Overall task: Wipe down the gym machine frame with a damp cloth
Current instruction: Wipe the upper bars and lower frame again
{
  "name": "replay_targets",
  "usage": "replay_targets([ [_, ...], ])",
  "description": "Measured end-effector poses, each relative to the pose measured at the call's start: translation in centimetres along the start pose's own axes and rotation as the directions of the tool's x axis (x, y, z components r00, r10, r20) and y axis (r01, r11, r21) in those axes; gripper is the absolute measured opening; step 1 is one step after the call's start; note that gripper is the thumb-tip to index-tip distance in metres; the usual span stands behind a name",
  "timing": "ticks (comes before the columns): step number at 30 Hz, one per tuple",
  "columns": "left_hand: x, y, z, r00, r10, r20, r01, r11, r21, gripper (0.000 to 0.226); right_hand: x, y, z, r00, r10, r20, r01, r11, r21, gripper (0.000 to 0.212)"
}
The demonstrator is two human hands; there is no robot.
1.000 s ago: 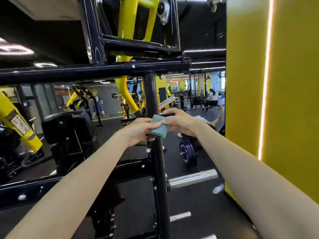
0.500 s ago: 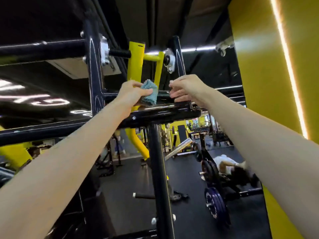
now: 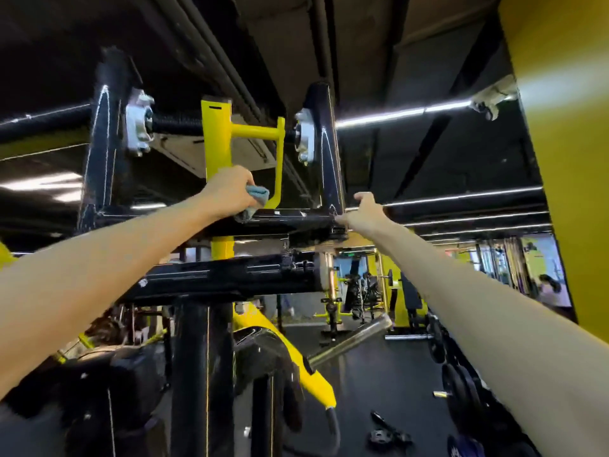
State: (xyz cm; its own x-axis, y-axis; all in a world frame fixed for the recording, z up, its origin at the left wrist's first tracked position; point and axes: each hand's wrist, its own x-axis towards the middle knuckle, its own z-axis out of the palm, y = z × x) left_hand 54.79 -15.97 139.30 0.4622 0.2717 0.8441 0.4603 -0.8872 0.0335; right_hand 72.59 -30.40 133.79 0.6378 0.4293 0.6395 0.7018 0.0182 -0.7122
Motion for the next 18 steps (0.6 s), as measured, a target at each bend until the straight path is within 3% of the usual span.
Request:
replay_targets([
  [5, 2.3, 6.1, 4.0, 0.979, 0.192, 0.073, -0.197, 0.978, 0.07, 0.032, 2.5, 1.5, 1.6, 1.0, 0.001, 0.016, -0.003, 0.993, 0.119, 0.085],
  [11, 0.6, 0.9, 0.8, 0.96, 0.255, 0.119, -0.271, 0.951, 0.148, 0.025, 3.8, 1.6, 3.2, 0.998, 0.016, 0.057, -0.033, 0.949, 0.313, 0.082],
  [16, 3.0, 7.5, 5.2, 0.847, 0.491, 0.204, -0.517, 0.849, 0.105, 0.022, 4.1, 2.1, 3.6, 0.997, 0.009, -0.071, 0.013, 0.95, 0.313, 0.061],
  [18, 3.4, 6.2, 4.0, 0.848, 0.496, 0.187, -0.521, 0.844, 0.129, 0.024, 4.5, 2.6, 3.4, 0.994, -0.048, -0.103, 0.078, 0.948, 0.308, 0.052],
])
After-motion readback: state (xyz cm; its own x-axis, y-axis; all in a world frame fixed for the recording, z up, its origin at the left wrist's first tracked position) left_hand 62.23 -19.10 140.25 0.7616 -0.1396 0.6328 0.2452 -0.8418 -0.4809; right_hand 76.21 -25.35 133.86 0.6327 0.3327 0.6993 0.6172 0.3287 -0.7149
